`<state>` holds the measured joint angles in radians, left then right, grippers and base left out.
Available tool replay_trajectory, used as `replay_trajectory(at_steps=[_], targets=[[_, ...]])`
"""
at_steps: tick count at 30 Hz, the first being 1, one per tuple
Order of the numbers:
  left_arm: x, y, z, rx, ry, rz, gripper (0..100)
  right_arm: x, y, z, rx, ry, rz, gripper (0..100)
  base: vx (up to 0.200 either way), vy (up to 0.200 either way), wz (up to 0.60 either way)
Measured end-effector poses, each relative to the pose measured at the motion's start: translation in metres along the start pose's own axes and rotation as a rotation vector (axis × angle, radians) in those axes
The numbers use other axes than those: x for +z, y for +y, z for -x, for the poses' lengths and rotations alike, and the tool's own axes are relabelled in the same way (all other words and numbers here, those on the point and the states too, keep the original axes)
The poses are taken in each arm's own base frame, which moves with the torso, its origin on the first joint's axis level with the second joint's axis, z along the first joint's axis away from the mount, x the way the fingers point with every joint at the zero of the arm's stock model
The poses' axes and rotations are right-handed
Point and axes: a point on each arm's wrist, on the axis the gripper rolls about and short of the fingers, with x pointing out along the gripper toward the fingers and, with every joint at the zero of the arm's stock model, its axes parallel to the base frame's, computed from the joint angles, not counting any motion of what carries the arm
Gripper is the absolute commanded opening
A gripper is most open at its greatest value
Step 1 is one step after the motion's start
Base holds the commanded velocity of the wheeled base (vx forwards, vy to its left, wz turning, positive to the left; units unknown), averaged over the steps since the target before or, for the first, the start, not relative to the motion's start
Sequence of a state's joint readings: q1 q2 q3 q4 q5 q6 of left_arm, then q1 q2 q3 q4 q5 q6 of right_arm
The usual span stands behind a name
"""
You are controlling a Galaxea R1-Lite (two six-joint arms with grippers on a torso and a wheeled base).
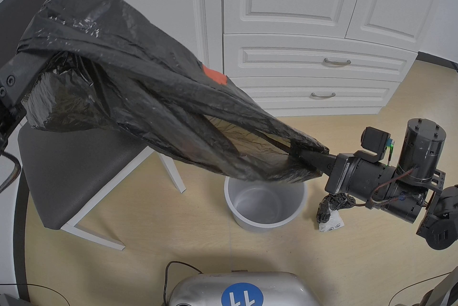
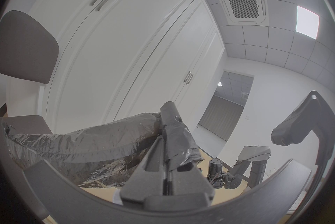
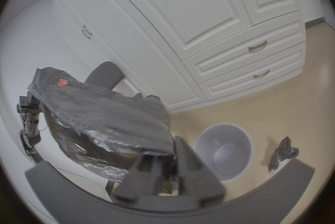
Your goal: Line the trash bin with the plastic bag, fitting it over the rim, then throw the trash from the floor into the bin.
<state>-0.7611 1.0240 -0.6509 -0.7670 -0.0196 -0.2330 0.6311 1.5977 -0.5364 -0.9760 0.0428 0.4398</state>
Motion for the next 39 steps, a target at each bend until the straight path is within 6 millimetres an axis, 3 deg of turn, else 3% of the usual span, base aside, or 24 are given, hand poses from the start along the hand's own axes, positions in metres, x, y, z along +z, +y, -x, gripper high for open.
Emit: replay_trajectory(at_steps=[8, 18, 28, 34, 39], targets=[[-0.003, 0.001, 0.0, 0.003, 0.013, 0.002, 0, 0.004, 0.0, 0.003, -0.003, -0.013, -0.003, 0, 0.0, 0.0, 0.0], [-0.02, 0.003, -0.013, 0.015, 0.082, 0.005, 0, 0.037, -0.019, 0.026, -0.07, -0.078, -0.005, 0, 0.0, 0.0, 0.0], [-0.052, -0.003, -0.038, -0.023, 0.186, 0.028, 0, 0.069, -0.013, 0.081, -0.149, 0.01, 0.0, 0, 0.0, 0.0, 0.0], [-0.086, -0.007, -0.062, -0.046, 0.252, 0.038, 0, 0.085, 0.0, 0.114, -0.134, -0.045, 0.092, 0, 0.0, 0.0, 0.0], [-0.114, -0.007, -0.082, -0.051, 0.272, 0.065, 0, 0.094, -0.002, 0.13, -0.177, -0.094, 0.147, 0, 0.0, 0.0, 0.0]])
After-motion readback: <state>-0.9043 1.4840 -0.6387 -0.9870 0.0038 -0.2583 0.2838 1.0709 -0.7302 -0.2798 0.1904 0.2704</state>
